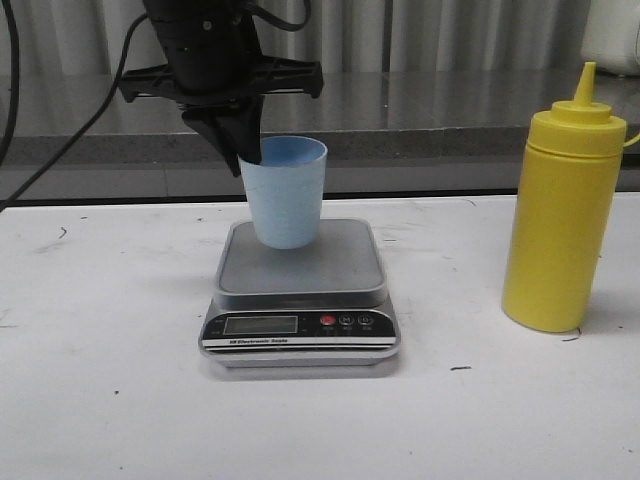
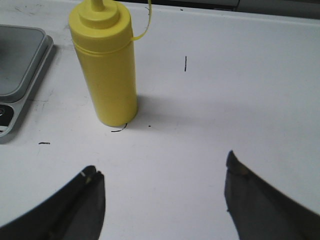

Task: Pour seasoning into cup on scale with both arms
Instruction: 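Carry the blue cup with the left gripper onto the scale and release, then lift the left gripper away from the cup on the scale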

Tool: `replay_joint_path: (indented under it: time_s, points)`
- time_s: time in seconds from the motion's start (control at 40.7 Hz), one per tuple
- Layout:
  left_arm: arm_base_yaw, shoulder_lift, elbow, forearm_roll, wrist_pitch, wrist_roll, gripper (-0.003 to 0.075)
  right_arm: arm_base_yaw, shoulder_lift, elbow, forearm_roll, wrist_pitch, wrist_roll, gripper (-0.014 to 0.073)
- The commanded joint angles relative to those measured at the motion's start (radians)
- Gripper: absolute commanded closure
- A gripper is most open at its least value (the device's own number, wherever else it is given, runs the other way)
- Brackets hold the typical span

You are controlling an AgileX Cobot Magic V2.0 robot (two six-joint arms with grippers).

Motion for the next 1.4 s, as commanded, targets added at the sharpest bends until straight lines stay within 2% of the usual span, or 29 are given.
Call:
replay_joint_path:
  time_s: [0.0,0.319,0.393,0.565,0.614,0.663,1.032,1.155,1.376]
  points:
    - [-0.008,-0.042,-0.035,-0.014,-0.061,-0.014,0.0740,-0.006,0.013,-0.028,-0.010,-0.068,-0.012,0.0067]
    - [-0.008,-0.019,-0.035,-0.016,-0.064,-0.014,0.0729,-0.006,0.013,-0.028,-0.010,-0.068,-0.012,0.0067]
    - [-0.008,-0.019,-0.035,-0.016,-0.066,-0.014,0.0664,-0.006,0.013,-0.028,-0.010,-0.068,-0.012,0.0067]
    - [-0.008,-0.019,-0.035,-0.016,-0.066,-0.014,0.0365,-0.006,0.013,-0.028,-0.010,-0.068,-0.012,0.0067]
    - [-0.008,-0.019,-0.035,-0.016,-0.066,-0.014,0.0307,-0.006,0.013,-0.028,-0.010,-0.068,-0.012,0.0067]
    - [-0.008,-0.023,-0.035,-0.016,-0.064,-0.014,0.0288,-0.006,0.013,-0.028,-0.010,-0.068,-0.012,0.0067]
    - [-0.008,-0.218,-0.008,-0.012,-0.003,0.185,0.0318,-0.006,0.013,-0.028,-0.010,-0.068,-0.012,0.0067]
    - [-0.008,-0.337,0.084,-0.010,-0.053,0.270,0.0359,-0.006,0.013,-0.028,-0.010,-0.068,-0.012,0.0067]
    - [-0.006,-0.575,0.323,0.045,-0.168,0.308,0.0414,-0.006,0.013,-0.028,-0.010,-0.068,-0.012,0.0067]
